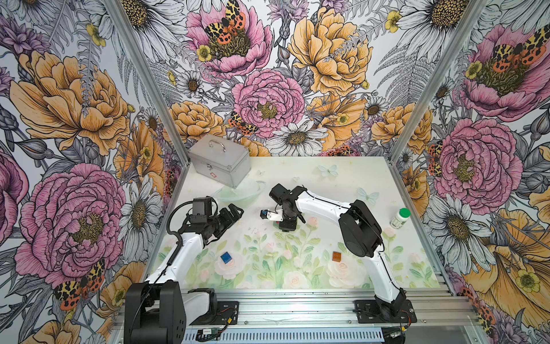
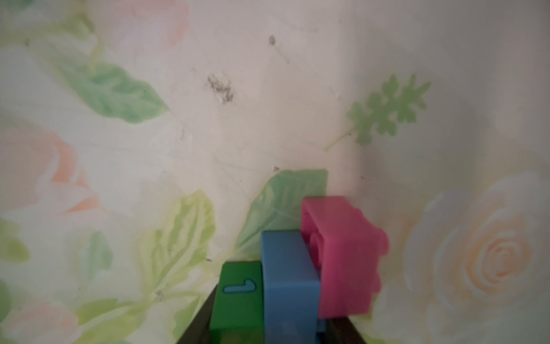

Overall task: Assemble the letter v with lego
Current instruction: Adjust the lego brick at the center of the board, then pick up the lego brick from the center of the board.

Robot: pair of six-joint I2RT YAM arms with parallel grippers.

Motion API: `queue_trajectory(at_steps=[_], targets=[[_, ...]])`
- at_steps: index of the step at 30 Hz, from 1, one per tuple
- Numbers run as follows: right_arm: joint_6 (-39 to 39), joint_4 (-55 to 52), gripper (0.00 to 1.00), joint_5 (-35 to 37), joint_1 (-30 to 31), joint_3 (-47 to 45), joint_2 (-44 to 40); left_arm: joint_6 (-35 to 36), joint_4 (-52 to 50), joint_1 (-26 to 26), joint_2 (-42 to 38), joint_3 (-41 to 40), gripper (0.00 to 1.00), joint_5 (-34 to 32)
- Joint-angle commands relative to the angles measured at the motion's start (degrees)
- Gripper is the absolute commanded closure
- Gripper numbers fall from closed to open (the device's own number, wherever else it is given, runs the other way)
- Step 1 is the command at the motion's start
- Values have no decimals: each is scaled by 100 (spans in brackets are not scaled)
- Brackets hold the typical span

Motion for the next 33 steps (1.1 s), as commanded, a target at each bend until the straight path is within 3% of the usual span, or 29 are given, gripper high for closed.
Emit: queue_trajectory(at_steps=[1, 2, 6, 12, 14, 17, 21, 25, 33], targets=[[-115, -61, 66, -98, 43, -113, -18, 2, -462, 76, -211, -37, 1, -249], [-120, -63, 54, -71, 44, -114, -50, -29, -706, 68, -232, 2, 1, -399], [-151, -59, 36, 111, 44, -78, -214, -140, -1737, -90, -318, 206, 1, -1060], [-8, -52, 17, 268, 45, -70, -656, -635, -2718, -503, -561, 249, 1, -1840], [137, -50, 1, 262, 43, -120, -884, -807, -2923, -633, -658, 199, 2, -1997], [589, 41, 1, 511, 40, -314, -1353, -1097, -3226, -927, -845, 109, 7, -2373], [1901, 795, 1, 1712, 38, -1045, -2260, -1539, -3350, -1356, -922, -76, 10, -2630], [2970, 1075, 1, 2423, 42, -1741, -3114, -1875, -3364, -1710, -869, -250, 11, -2880], [4247, 1457, 1, 2920, 18, -2984, -4482, -2125, -3216, -1813, -525, -488, 17, -3371]])
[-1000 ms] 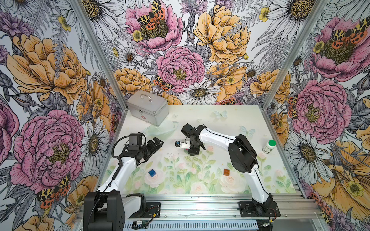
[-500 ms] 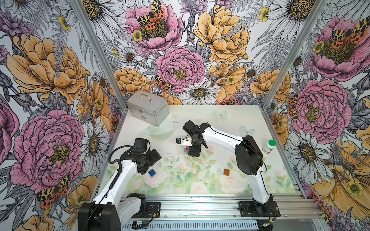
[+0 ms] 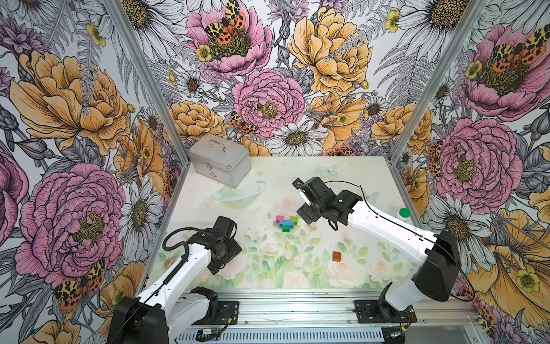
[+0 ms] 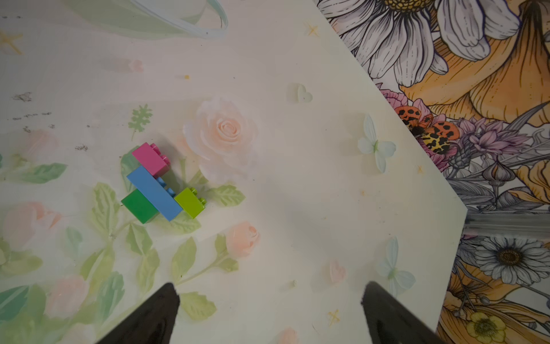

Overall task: Assemble the letter v with lego
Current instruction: Pick up the lego brick from the center of the board.

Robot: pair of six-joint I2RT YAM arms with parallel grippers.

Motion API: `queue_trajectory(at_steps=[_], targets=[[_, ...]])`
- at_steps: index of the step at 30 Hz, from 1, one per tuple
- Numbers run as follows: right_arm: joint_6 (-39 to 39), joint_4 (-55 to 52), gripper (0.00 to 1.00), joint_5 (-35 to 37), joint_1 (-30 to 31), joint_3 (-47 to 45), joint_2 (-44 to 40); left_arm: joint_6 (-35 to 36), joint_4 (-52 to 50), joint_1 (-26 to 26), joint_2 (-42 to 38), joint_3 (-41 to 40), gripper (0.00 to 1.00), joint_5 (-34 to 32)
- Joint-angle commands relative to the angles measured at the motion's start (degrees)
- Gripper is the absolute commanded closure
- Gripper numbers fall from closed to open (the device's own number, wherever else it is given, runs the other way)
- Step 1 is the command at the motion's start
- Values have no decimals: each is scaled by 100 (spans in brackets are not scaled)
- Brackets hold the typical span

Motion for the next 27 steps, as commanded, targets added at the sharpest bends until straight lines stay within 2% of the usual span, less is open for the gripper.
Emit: queue_trajectory(at_steps=[1, 5, 10, 17, 27], targets=[[898, 397, 1, 354, 10, -402, -452, -142, 136, 92, 131, -82, 19, -462], [1371, 719, 1, 222, -92, -1000, -950, 99, 536, 403, 301, -115, 28, -266], [1837, 914, 1, -148, -173, -1499, -1564, 91, 642, 448, 390, -203, 36, -326], [2019, 905, 1, -258, -199, -1921, -2334, 125, 924, 344, 528, -340, 59, -97], [2154, 911, 1, -491, -473, -2205, -2611, 161, 1275, -406, 1150, 363, 63, -97]])
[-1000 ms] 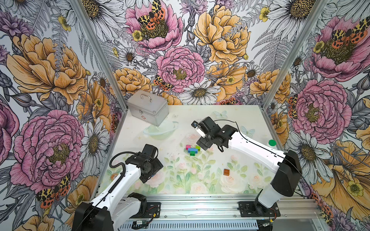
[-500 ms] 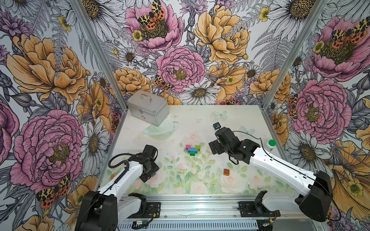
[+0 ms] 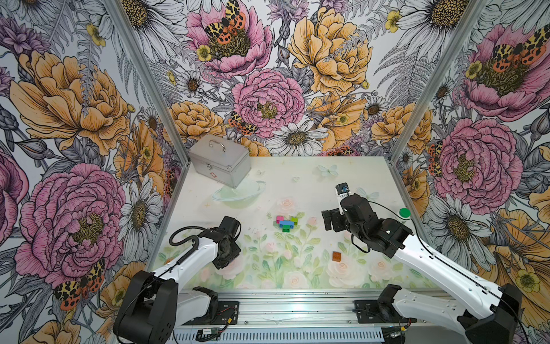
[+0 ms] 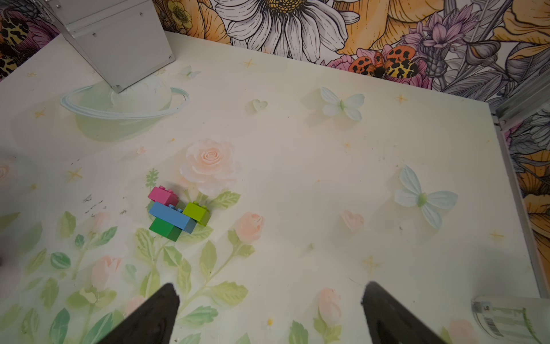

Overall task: Assemble the letter v with lego
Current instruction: Pick up the lego brick from the center of the board.

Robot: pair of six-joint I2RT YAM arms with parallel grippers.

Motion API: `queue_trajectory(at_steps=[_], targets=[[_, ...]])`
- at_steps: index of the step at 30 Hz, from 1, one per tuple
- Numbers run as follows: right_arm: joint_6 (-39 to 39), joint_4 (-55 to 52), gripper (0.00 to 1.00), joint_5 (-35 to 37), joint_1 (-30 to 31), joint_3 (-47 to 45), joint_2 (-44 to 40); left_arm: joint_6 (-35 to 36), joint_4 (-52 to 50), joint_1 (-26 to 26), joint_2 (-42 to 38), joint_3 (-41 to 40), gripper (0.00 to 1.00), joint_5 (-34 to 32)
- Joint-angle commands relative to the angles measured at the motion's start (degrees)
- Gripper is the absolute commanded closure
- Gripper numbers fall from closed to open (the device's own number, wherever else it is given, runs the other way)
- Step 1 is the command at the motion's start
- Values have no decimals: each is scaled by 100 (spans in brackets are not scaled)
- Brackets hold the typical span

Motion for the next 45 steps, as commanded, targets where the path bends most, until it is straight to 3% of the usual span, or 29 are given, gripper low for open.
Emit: queue_trajectory(at_steps=[1, 13, 22, 28, 33, 38, 42, 45], targets=[[122, 131, 1, -168, -62, -151, 15, 129, 447, -261, 311, 489, 63, 32], [-168, 653, 1, -511, -151, -524, 316, 890, 935, -554, 1559, 1952, 64, 535], [-1069, 1459, 2, -1620, -202, -490, 790, 1505, 1307, -375, 1650, 2190, 64, 1347], [-2285, 1925, 4, -2628, -186, -327, 1227, 1749, 1479, -68, 1513, 2311, 64, 1919], [-3151, 2506, 5, -3122, -195, -216, 1499, 2086, 1577, 212, 1370, 2480, 64, 2688], [-3406, 2634, 7, -3342, -213, 349, 2151, 2219, 1665, 575, 1383, 2587, 64, 3376], [-3399, 2637, 10, -3844, -213, 845, 2696, 2396, 1692, 576, 1497, 2784, 64, 4136], [-3973, 2642, 12, -4235, -219, 1040, 2963, 2533, 1707, 492, 1639, 2981, 64, 4851]])
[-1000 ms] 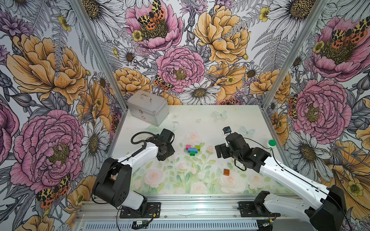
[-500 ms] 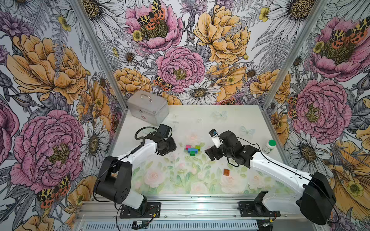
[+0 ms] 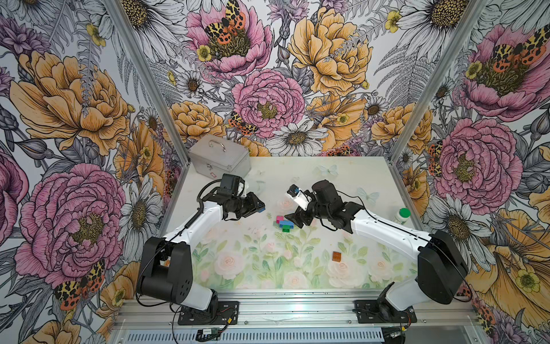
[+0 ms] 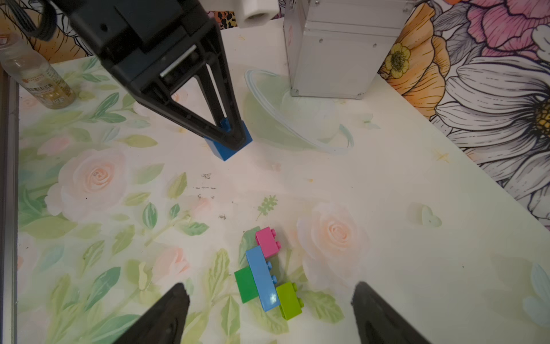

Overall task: Assemble the letter v with lego
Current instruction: Pick up the lego brick from the center of the board.

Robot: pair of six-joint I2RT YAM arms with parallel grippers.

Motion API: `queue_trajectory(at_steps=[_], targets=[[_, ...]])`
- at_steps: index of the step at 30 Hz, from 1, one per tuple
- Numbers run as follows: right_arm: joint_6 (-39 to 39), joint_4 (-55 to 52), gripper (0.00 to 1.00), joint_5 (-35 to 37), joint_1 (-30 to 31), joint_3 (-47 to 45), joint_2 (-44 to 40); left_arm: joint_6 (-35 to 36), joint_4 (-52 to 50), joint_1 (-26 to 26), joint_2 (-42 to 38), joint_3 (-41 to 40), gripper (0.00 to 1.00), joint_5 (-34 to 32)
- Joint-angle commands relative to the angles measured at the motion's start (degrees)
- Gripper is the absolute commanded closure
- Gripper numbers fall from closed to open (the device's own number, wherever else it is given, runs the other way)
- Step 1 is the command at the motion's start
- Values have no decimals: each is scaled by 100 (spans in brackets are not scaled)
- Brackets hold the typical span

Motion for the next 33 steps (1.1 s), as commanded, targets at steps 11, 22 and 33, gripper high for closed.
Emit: queue_trajectory(at_steps=[11, 22, 33], targets=[[-1475, 150, 21, -1906, -479, 552, 238, 719, 172, -512, 252, 656, 64, 1954], [-1521, 152, 42, -2258, -436, 460, 123, 661, 176, -700, 496, 960, 64, 1996], [-1076, 141, 79, -1854, -417, 591, 299, 597, 189, -710, 457, 943, 56, 1918]])
